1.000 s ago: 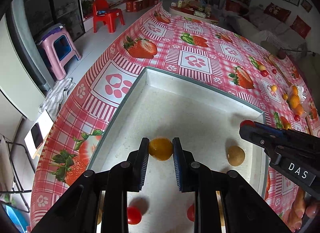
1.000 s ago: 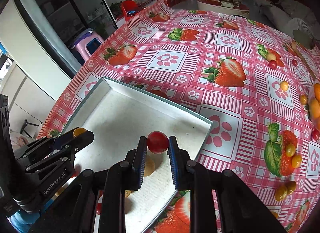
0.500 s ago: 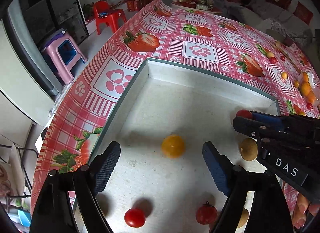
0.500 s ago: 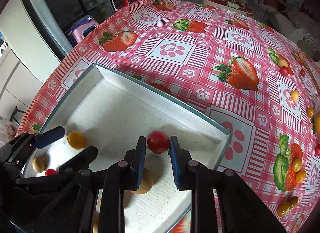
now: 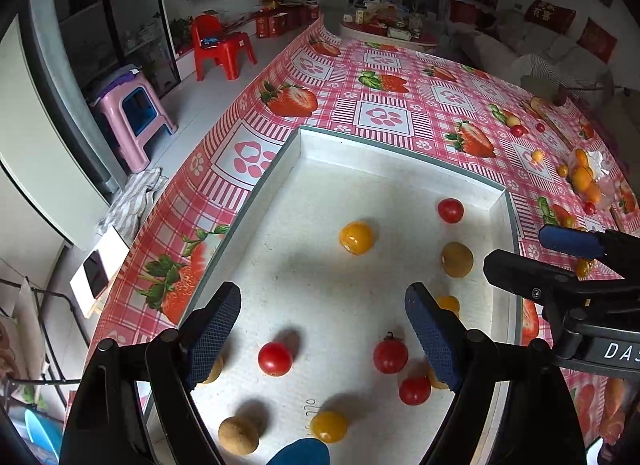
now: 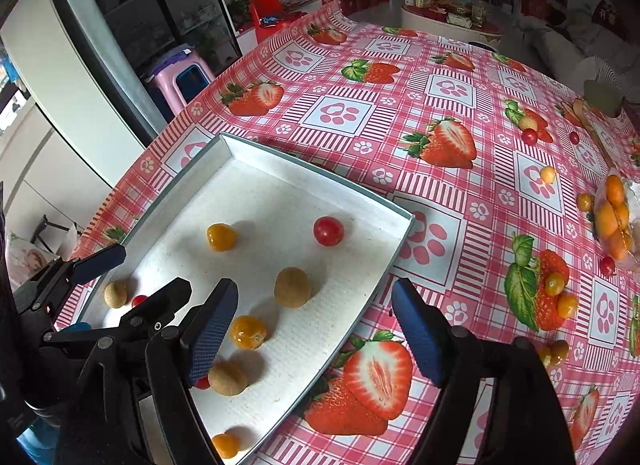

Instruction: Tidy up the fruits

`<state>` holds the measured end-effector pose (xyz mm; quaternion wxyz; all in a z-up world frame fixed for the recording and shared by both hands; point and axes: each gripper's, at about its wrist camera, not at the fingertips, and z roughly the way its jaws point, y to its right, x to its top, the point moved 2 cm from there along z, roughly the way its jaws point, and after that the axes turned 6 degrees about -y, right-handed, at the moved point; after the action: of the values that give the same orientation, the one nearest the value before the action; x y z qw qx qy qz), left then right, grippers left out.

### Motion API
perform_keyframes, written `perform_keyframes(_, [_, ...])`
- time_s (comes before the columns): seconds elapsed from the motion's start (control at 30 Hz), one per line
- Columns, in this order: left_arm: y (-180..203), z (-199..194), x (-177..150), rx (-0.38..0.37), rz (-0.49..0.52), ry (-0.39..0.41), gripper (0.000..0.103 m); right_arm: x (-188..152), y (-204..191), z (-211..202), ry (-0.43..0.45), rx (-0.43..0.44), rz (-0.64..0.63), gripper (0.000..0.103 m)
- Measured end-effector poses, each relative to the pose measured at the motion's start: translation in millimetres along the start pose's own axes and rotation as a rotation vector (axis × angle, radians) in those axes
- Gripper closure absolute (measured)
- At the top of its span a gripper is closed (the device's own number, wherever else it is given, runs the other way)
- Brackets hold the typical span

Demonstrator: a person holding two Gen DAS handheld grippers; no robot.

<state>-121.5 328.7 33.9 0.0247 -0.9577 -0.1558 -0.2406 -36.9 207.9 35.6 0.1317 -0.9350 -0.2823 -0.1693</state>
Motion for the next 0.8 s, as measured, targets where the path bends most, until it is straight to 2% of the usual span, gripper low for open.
perform_keyframes(0.07, [-1.2, -4.5, -8.7, -0.008, -0.009, -0.002, 0.014, -6.9, -1.1, -3.2, -0.013, -0.005, 0.001, 0.017])
perform_keyframes(0.1, [-2.1, -5.6, -12.5, -0.011, -0.016, -0.008, 0.000, -10.6, -1.3, -4.2, -0.020, -0.009, 0.000, 0.015])
perform_keyframes(0.2, [-4.2, -13.2, -23.8, -0.002, -0.022, -0.004, 0.000, -20.6, -2.0, -7.0, -0.043, -0.023, -0.004, 0.000])
perform_keyframes(0.33, [-5.4, -23.1, -34.1, 0.072, -0.011, 0.012, 0.000, -31.2, -5.5, -13.1, -0.043, -0.049, -0.014, 0.000])
perform_keyframes(0.4, [-6.5, -28.7, -38.9, 0.084, -0.008, 0.025, 0.000, -35.3, -9.2, -15.9, -0.044, -0.065, -0.027, 0.000])
perform_keyframes(0.6, [-11.6, -33.7, -49.0, 0.074, -0.024, 0.008, 0.000, -43.3, -25.4, -27.3, -0.022, -0.119, -0.082, 0.000])
perform_keyframes(0.8, [-11.6, -38.1, -55.7, 0.060, -0.029, 0.002, 0.000, -51.0, -38.1, -36.0, -0.003, -0.125, -0.107, 0.000])
